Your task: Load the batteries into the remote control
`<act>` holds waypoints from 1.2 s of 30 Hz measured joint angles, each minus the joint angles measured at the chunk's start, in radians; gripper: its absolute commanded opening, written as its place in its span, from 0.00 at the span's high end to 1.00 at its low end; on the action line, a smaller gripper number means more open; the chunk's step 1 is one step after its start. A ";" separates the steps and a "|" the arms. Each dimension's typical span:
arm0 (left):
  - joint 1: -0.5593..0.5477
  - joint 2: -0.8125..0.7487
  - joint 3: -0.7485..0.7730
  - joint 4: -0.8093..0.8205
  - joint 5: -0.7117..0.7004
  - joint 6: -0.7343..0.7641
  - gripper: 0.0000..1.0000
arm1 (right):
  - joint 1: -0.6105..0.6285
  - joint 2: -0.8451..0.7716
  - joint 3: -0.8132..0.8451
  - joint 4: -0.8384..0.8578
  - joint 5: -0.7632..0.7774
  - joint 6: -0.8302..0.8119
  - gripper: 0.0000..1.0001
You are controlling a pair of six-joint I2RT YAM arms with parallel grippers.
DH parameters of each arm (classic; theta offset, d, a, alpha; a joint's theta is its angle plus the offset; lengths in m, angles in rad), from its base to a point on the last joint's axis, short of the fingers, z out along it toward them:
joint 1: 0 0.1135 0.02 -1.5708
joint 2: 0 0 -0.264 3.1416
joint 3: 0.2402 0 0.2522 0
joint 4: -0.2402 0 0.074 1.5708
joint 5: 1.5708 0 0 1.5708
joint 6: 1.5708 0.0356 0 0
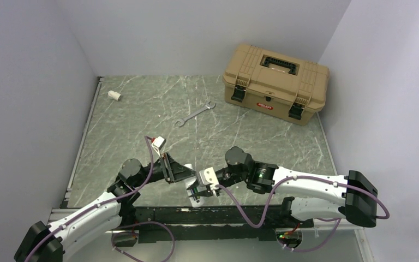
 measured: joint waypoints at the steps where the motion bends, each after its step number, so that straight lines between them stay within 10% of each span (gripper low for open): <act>1: -0.001 -0.003 0.001 -0.003 0.006 -0.003 1.00 | -0.001 0.004 0.008 0.006 0.010 -0.011 0.70; 36: -0.011 0.010 0.018 0.010 0.068 -0.043 1.00 | -0.011 -0.057 0.057 -0.045 0.061 0.040 0.64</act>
